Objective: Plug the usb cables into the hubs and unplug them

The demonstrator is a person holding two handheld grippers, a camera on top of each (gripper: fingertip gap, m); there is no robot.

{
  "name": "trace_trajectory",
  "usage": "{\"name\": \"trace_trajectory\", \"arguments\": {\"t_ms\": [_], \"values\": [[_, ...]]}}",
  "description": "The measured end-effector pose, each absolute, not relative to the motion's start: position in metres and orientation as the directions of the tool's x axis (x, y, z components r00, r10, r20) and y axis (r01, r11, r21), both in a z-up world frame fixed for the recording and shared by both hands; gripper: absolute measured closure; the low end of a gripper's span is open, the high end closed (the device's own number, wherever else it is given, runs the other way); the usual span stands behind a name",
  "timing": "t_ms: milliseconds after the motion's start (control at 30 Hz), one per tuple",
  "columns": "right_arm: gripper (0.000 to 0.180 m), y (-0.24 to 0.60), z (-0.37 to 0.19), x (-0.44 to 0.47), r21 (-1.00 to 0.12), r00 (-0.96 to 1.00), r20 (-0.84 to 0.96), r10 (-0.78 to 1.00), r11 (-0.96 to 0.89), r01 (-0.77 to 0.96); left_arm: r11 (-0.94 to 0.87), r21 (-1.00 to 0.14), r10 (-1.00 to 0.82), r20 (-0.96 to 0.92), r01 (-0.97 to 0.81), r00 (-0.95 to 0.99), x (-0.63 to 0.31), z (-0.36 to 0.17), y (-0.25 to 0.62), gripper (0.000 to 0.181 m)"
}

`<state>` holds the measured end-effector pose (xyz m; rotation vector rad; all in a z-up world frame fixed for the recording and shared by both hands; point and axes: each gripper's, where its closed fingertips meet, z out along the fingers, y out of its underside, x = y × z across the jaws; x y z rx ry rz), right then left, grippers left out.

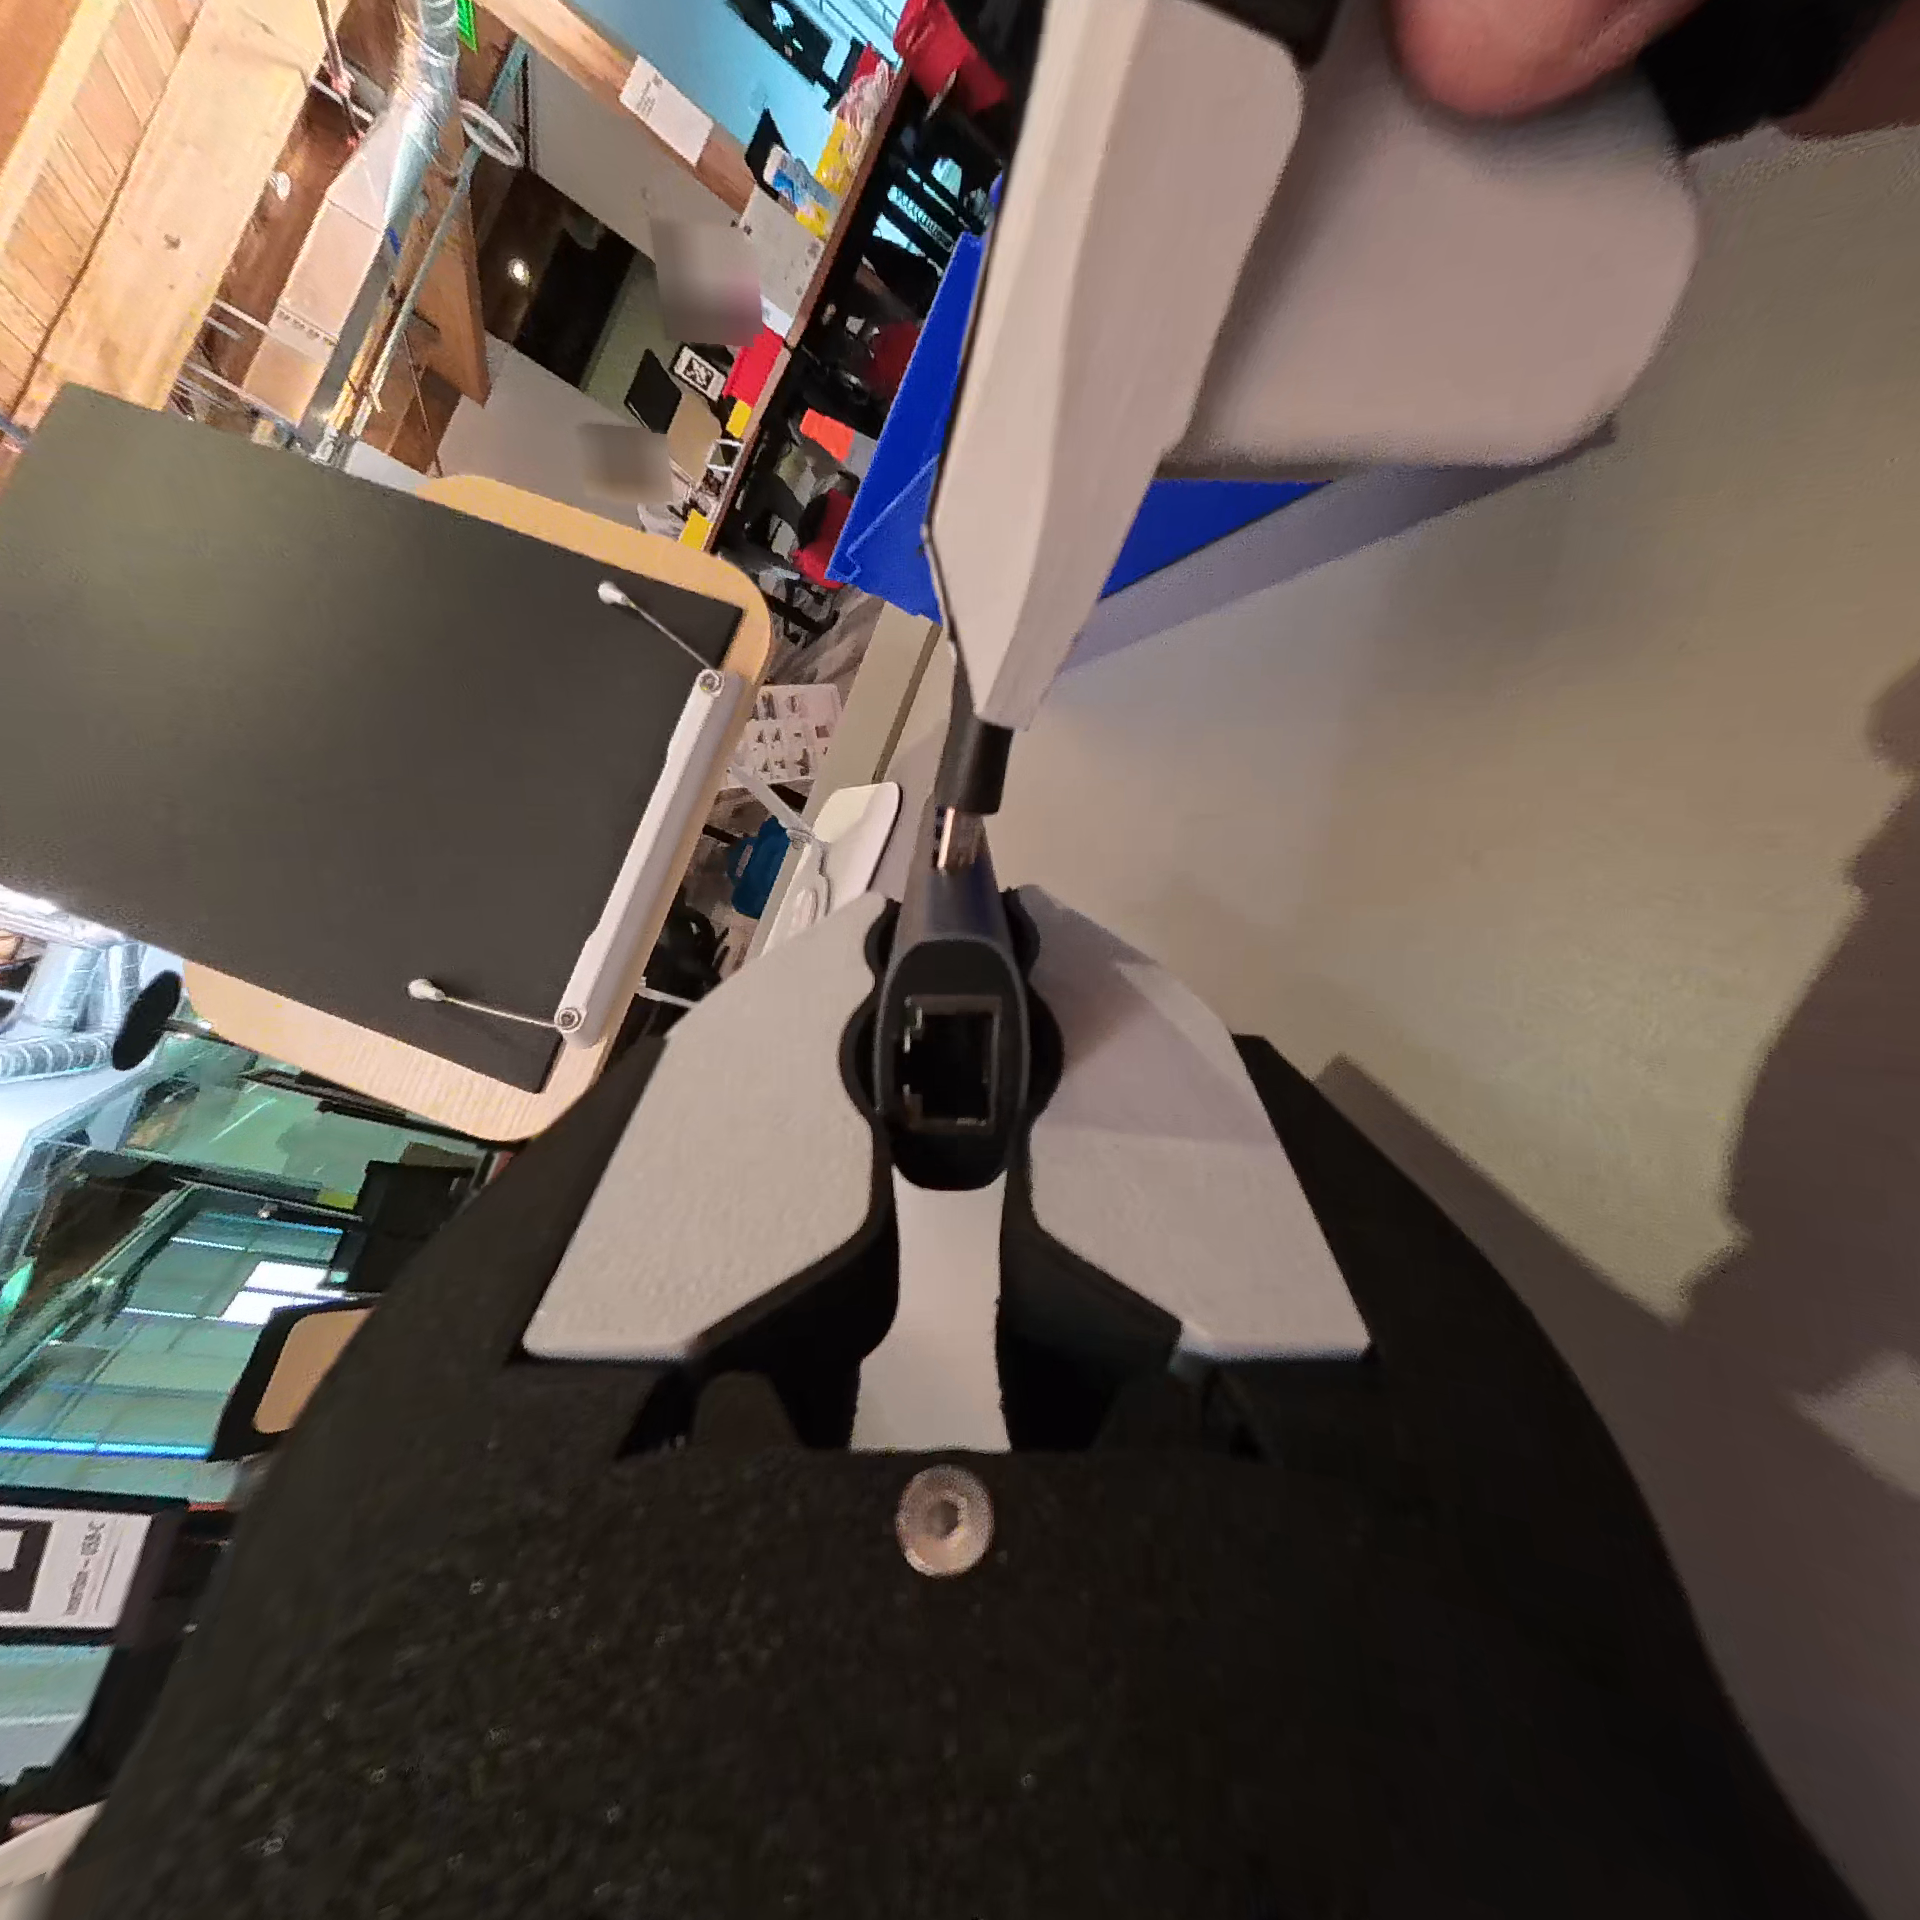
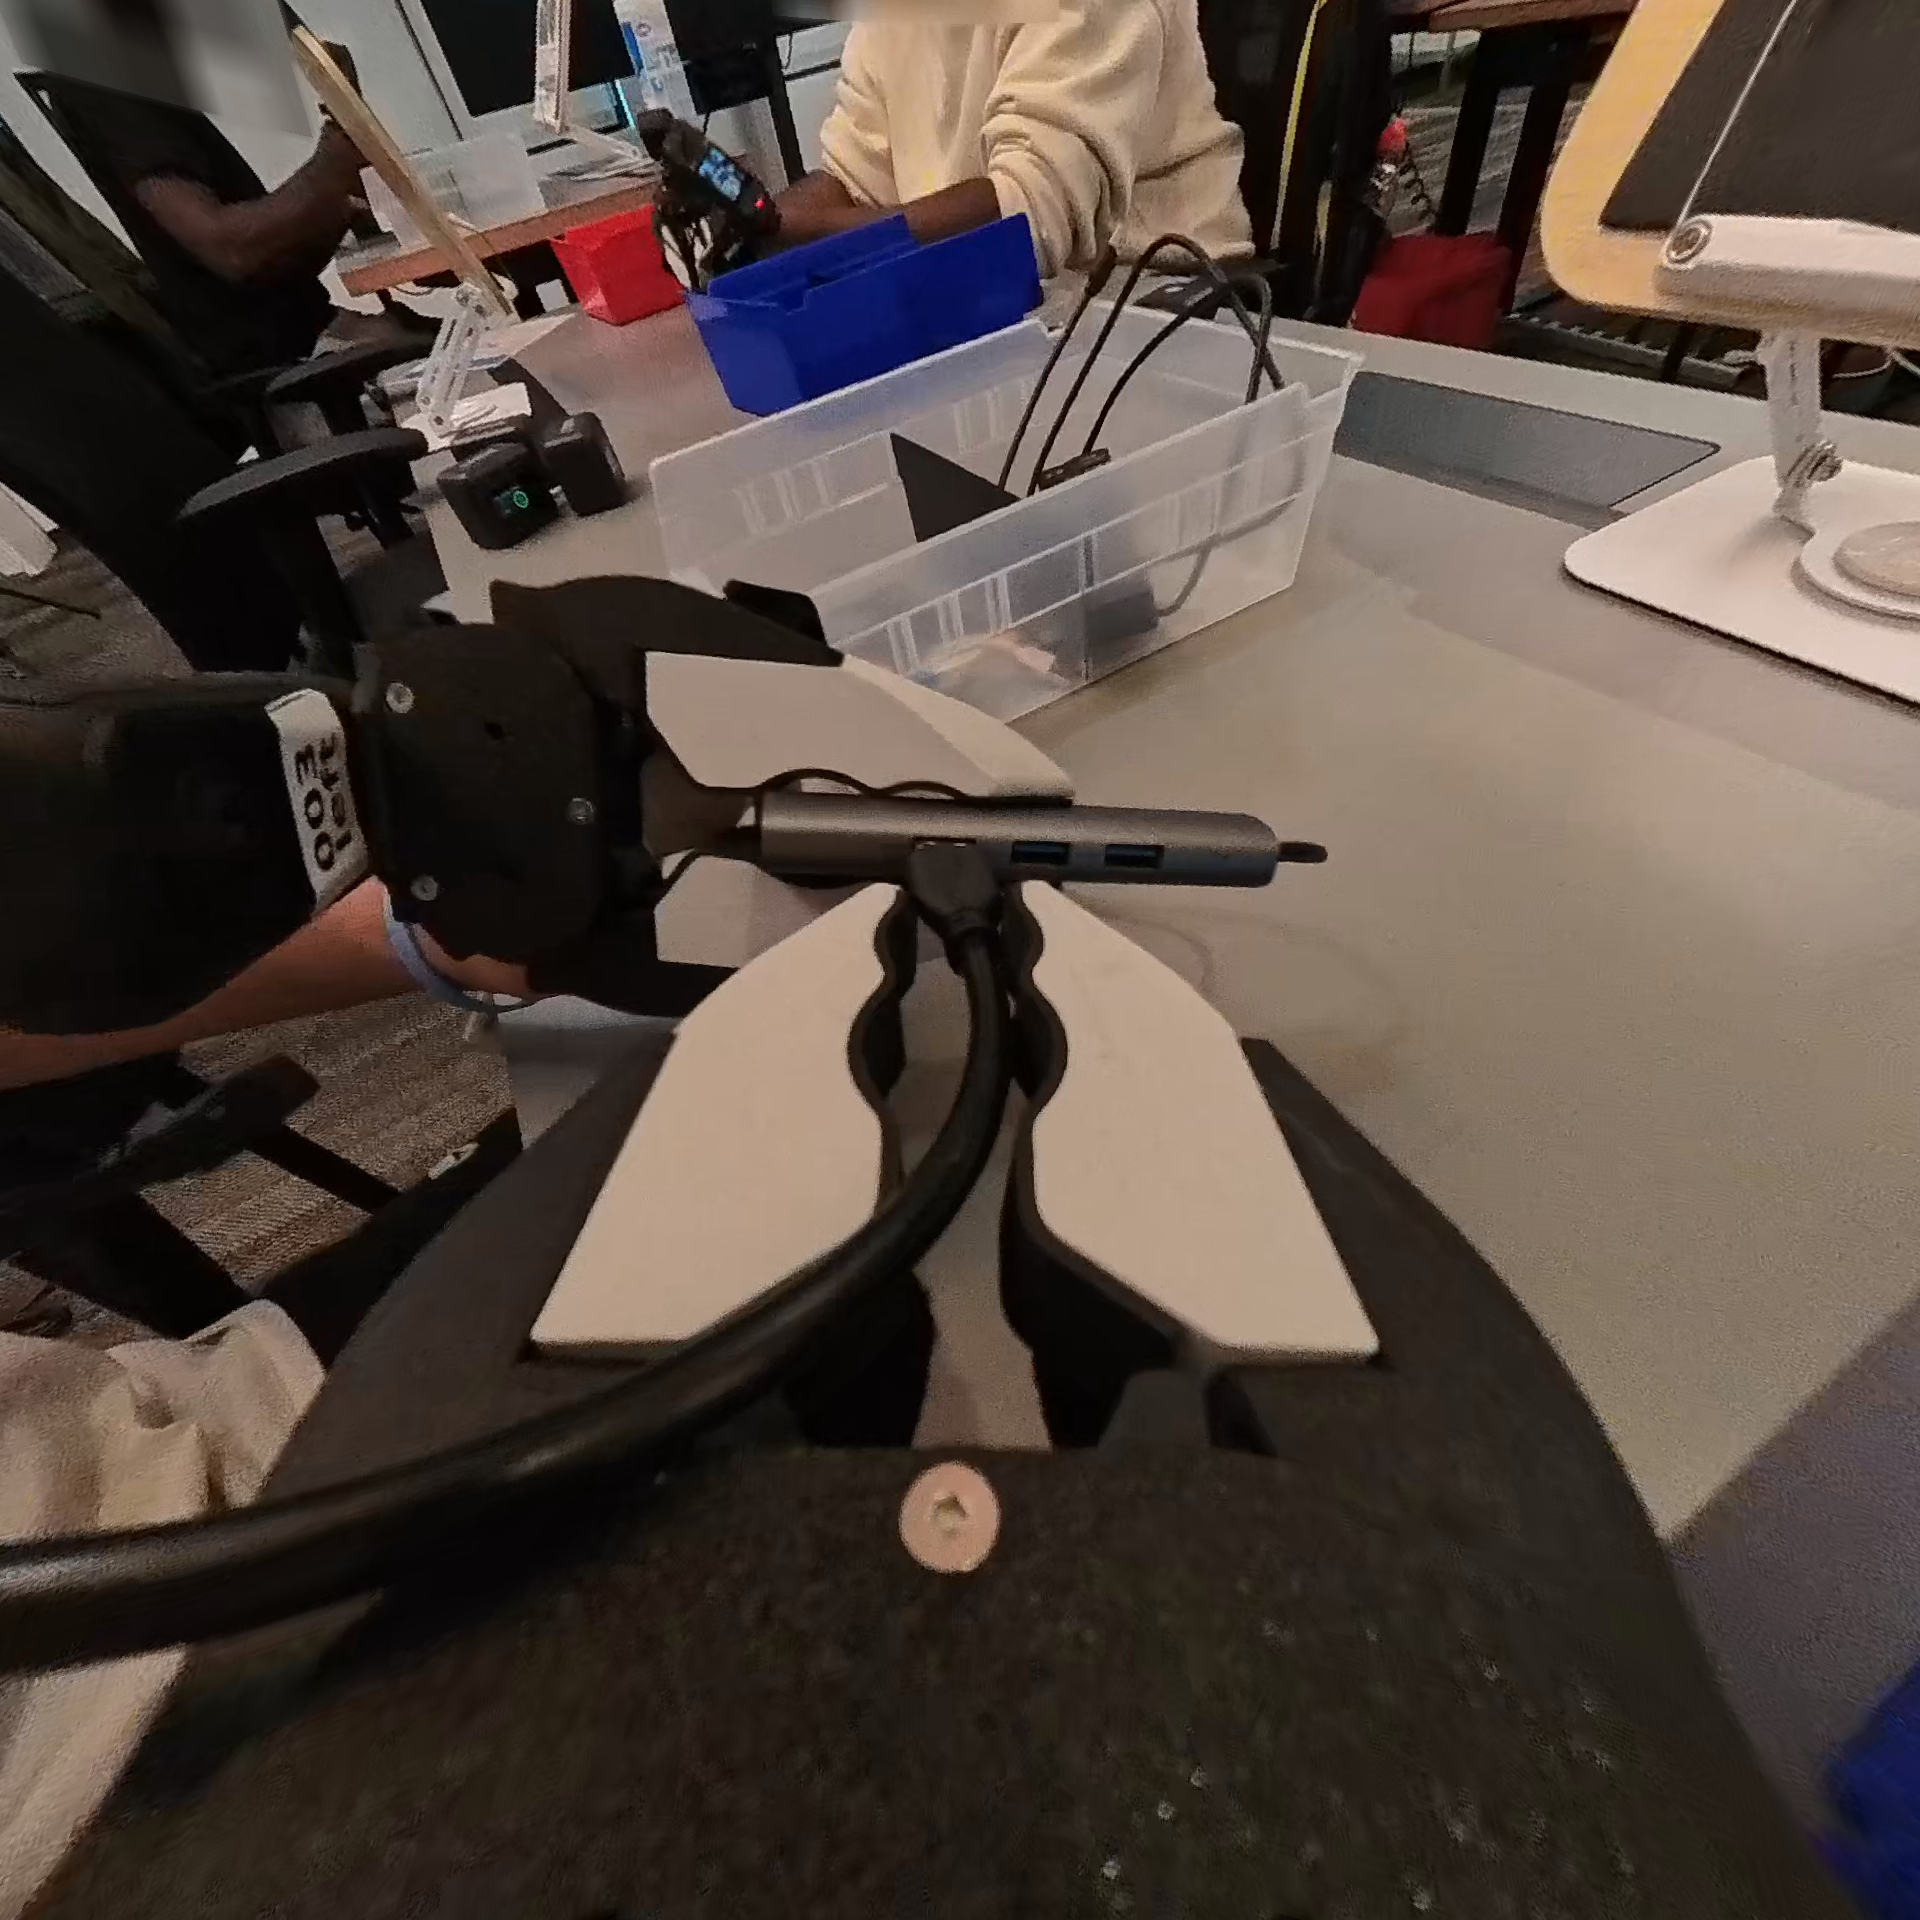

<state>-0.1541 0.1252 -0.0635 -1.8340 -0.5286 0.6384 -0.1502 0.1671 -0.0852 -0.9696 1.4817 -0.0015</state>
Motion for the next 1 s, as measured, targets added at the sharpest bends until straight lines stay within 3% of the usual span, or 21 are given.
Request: {"name": "trace_trajectory", "arguments": {"t_ms": [133, 267, 467, 533, 667, 833, 1000], "values": [[0.164, 0.125, -0.068, -0.154, -0.928, 0.753, -0.189, 0.63, -0.365, 0.072, 0.683, -0.461, -0.49, -0.865, -0.567, 0.113, -0.146, -0.088, 0.163, 0.165], [0.164, 0.126, -0.069, -0.152, -0.925, 0.745, -0.236, 0.623, -0.379, 0.024, 0.667, -0.488, -0.519, -0.846, -0.563, 0.117, -0.144, -0.09, 0.165, 0.164], [0.165, 0.122, -0.046, -0.154, -0.958, 0.642, -0.233, 0.731, -0.286, -0.022, 0.594, -0.73, -0.705, -0.675, -0.338, 0.217, -0.143, -0.07, 0.161, 0.163], [0.147, 0.117, -0.038, -0.144, -0.96, 0.589, -0.232, 0.774, -0.278, -0.013, 0.554, -0.785, -0.756, -0.614, -0.277, 0.228, -0.149, -0.064, 0.165, 0.163], [0.148, 0.112, -0.021, -0.116, -0.99, 0.577, -0.039, 0.816, -0.109, 0.087, 0.433, -0.895, -0.882, -0.445, -0.105, 0.157, -0.161, -0.053, 0.157, 0.164], [0.137, 0.115, -0.028, -0.126, -0.953, 0.491, 0.217, 0.843, 0.073, 0.295, 0.333, -0.942, -0.943, -0.332, 0.038, 0.014, -0.164, -0.038, 0.13, 0.164], [0.137, 0.113, -0.043, -0.153, -0.935, 0.388, 0.253, 0.886, 0.122, 0.332, 0.285, -0.953, -0.949, -0.296, 0.103, -0.111, -0.16, -0.031, 0.1, 0.164]]}}
